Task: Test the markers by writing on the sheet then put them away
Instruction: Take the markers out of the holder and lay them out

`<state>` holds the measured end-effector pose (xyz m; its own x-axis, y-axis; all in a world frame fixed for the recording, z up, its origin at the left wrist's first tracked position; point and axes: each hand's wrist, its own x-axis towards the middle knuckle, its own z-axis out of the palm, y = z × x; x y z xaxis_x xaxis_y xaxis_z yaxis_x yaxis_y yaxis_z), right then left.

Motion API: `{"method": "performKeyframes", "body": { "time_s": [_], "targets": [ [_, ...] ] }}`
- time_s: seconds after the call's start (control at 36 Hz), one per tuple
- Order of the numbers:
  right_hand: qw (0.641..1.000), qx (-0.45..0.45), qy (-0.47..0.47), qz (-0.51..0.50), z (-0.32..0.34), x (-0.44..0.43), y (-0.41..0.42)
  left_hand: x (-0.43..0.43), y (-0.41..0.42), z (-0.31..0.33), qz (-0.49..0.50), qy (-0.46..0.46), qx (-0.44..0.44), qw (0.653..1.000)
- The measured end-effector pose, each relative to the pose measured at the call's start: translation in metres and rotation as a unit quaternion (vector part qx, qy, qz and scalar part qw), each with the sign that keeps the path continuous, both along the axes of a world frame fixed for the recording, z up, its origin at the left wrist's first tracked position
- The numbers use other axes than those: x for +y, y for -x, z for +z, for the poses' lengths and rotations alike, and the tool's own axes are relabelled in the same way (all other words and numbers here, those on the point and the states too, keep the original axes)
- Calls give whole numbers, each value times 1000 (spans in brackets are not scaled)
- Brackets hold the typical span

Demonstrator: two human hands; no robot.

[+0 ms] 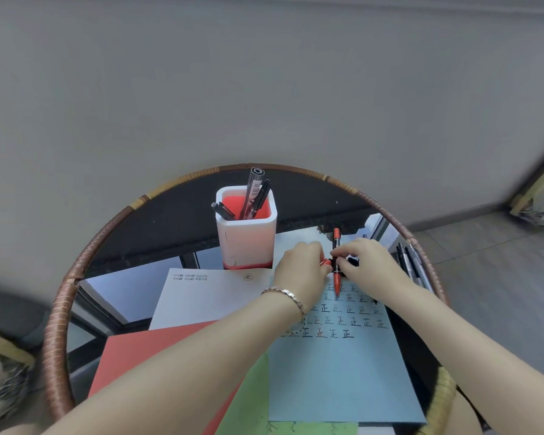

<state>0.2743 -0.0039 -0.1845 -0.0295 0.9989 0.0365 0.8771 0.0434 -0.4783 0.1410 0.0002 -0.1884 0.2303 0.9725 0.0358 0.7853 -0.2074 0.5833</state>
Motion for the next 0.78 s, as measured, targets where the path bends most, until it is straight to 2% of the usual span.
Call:
{"method": "performKeyframes", "body": {
  "time_s": [0.14, 0.28, 0.47, 0.67, 0.78],
  "targets": [
    [1000, -9, -2, 5, 0, -1, -3, -3, 5, 1, -18, 2, 8, 1000],
    [1000, -15, -11, 15, 11, -3, 6, -16, 41, 16, -29, -20, -25, 999],
    [984, 110, -135, 45, 62, 5, 64, -37, 109, 32, 22, -43, -64, 997],
    [989, 138, -46, 21, 83, 47, 106, -45, 146, 41, 63, -41, -84, 994],
    [988, 147, -34, 15, 81, 55, 109, -49, 154, 42, 64, -36, -87, 993]
  ]
}}
